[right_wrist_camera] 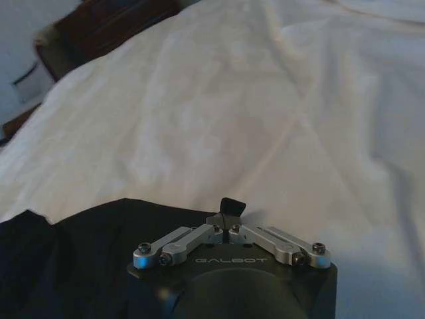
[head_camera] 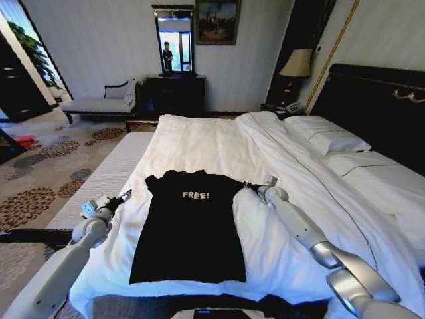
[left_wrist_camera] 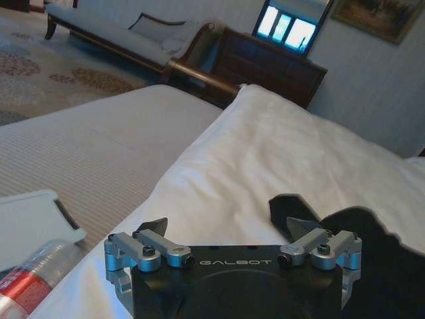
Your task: Fold the clothes on the bed.
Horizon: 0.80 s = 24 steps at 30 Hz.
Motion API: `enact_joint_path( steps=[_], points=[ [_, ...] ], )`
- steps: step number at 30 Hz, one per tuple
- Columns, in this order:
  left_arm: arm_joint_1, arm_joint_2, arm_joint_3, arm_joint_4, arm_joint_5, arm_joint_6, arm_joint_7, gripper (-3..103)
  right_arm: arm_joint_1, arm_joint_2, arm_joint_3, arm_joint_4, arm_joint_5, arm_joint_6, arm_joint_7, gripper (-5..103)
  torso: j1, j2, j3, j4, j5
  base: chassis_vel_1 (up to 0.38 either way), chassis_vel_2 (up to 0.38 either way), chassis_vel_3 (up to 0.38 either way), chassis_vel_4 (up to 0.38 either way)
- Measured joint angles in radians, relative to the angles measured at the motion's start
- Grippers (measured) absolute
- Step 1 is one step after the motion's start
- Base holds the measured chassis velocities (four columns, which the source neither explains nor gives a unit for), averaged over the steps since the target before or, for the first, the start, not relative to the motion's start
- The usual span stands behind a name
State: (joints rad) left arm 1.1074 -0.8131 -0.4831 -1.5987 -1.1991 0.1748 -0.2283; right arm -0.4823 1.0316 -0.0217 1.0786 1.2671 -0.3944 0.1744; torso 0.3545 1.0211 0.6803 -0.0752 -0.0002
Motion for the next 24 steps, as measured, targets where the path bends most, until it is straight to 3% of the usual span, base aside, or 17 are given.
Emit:
enact_joint_path(
  steps=[1, 2, 3, 4, 7, 17, 20, 24],
  points=[
    [0.000, 0.000, 0.000, 0.000, 0.000, 0.000, 0.000, 100, 0.000, 0.000, 0.000, 0.000, 0.000, 0.000, 0.000, 0, 0.000, 0.000, 0.000, 0.0000, 0.0000, 0.000, 0.000, 0.000, 0.000],
    [0.024, -0.010, -0.021, -0.013, 0.007, -0.001, -0.001, 100, -0.012, -0.015, -0.007, 0.064, 0.013, 0.001, 0.025, 0, 0.000, 0.000, 0.000, -0.0022, 0.0013, 0.000, 0.000, 0.000, 0.000],
    [0.040, -0.016, -0.029, -0.021, 0.011, 0.000, -0.001, 100, -0.017, -0.023, -0.008, 0.125, 0.020, 0.003, 0.035, 0, 0.000, 0.000, 0.000, -0.0001, 0.0000, 0.000, 0.000, 0.000, 0.000],
    [0.049, -0.018, -0.034, -0.028, 0.012, 0.000, 0.000, 100, -0.019, -0.029, -0.007, 0.164, 0.021, 0.007, 0.040, 0, 0.000, 0.000, 0.000, 0.0003, -0.0011, 0.000, 0.000, 0.000, 0.000],
    [0.058, -0.018, -0.040, -0.035, 0.013, 0.000, -0.001, 100, -0.028, -0.037, -0.006, 0.204, 0.022, 0.007, 0.044, 0, 0.000, 0.000, 0.000, 0.0003, 0.0007, 0.000, 0.000, 0.000, 0.000],
    [0.075, -0.018, -0.039, -0.061, 0.021, 0.000, -0.005, 100, -0.039, -0.049, -0.022, 0.301, -0.018, 0.018, 0.029, 0, 0.000, 0.000, 0.000, -0.0007, 0.0002, 0.000, 0.000, 0.000, 0.000],
    [0.084, -0.015, -0.044, -0.076, 0.025, 0.000, -0.005, 100, -0.032, -0.031, -0.056, 0.318, -0.033, 0.022, 0.026, 0, 0.000, 0.000, 0.000, -0.0007, 0.0001, 0.000, 0.000, 0.000, 0.000],
    [0.109, -0.001, -0.064, -0.115, 0.023, 0.000, -0.007, 100, 0.000, 0.057, -0.129, 0.310, -0.067, 0.026, 0.026, 0, 0.000, 0.000, 0.000, 0.0004, -0.0001, 0.000, 0.000, 0.000, 0.000]
  ],
)
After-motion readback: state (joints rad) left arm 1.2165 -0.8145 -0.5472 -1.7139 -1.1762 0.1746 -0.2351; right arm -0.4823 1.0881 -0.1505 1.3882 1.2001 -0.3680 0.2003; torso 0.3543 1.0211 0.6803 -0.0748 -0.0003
